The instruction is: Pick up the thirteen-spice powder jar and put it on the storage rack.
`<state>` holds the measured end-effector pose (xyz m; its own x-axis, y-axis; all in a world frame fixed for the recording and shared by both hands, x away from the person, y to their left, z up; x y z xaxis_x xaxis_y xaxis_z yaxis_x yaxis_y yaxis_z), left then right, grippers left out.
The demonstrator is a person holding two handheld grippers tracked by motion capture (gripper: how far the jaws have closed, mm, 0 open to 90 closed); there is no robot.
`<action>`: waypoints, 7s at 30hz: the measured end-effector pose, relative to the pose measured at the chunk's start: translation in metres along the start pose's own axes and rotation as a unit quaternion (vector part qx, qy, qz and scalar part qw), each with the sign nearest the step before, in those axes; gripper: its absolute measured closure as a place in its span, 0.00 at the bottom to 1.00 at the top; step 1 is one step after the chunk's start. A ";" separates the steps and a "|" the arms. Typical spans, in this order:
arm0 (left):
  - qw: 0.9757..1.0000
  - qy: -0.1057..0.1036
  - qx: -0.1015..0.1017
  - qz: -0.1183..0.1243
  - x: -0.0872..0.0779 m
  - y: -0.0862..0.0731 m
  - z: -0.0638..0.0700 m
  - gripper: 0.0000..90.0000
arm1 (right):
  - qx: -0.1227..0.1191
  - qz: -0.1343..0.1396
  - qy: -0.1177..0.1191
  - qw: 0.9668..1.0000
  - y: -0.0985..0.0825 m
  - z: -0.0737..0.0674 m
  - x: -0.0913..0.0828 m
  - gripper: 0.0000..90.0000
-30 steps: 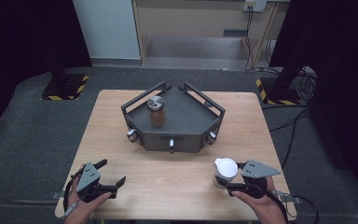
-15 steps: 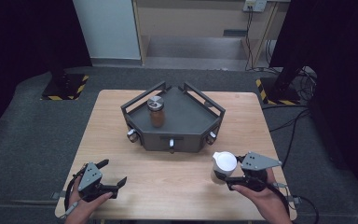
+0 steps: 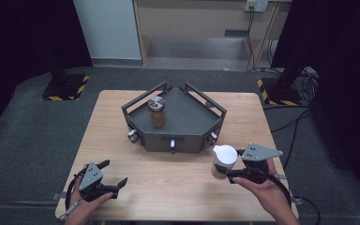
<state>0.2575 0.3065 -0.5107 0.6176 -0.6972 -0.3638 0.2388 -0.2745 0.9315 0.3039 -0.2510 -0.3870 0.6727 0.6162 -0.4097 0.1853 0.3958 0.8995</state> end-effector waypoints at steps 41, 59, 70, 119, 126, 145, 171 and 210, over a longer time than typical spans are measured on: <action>1.000 0.004 -0.001 0.004 -0.006 -0.001 0.001 0.03 | -0.015 0.020 0.039 0.999 0.073 0.021 0.032 0.35; 1.000 0.001 -0.003 0.007 -0.006 -0.002 -0.004 0.03 | -0.023 0.031 0.051 0.998 0.113 0.032 0.069 0.35; 1.000 0.002 -0.002 0.003 -0.003 -0.001 -0.006 0.03 | -0.022 0.035 0.039 0.998 0.129 0.049 0.092 0.35; 1.000 -0.002 0.015 -0.012 0.000 0.000 -0.004 0.04 | -0.018 0.010 0.018 1.000 0.106 0.056 0.160 0.35; 1.000 -0.003 0.016 -0.011 0.000 0.001 -0.003 0.04 | -0.017 0.009 0.018 1.000 0.106 0.056 0.160 0.34; 1.000 -0.003 0.019 -0.014 0.000 0.002 -0.002 0.04 | -0.022 0.006 0.014 1.000 0.107 0.053 0.160 0.20; 1.000 -0.002 0.021 -0.018 0.001 0.002 0.000 0.03 | -0.023 0.006 -0.009 1.000 0.100 0.052 0.132 0.06; 1.000 0.030 0.004 -0.005 0.006 0.004 0.008 0.03 | 0.034 0.037 -0.052 0.997 -0.020 0.038 0.027 0.05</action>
<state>0.2555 0.2961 -0.5092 0.6590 -0.6541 -0.3714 0.2386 -0.2864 0.9279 0.3456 -0.2681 -0.4099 0.7567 0.5660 -0.3272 0.1782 0.3029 0.9362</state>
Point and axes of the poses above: each handheld gripper's, and its own axes: x roughly forward along the jaws, y roughly out of its top, z roughly to its right, the point moved 9 cm from there along x, roughly forward along the jaws, and after that the axes turned 11 degrees about -y, right-handed, at the moved point
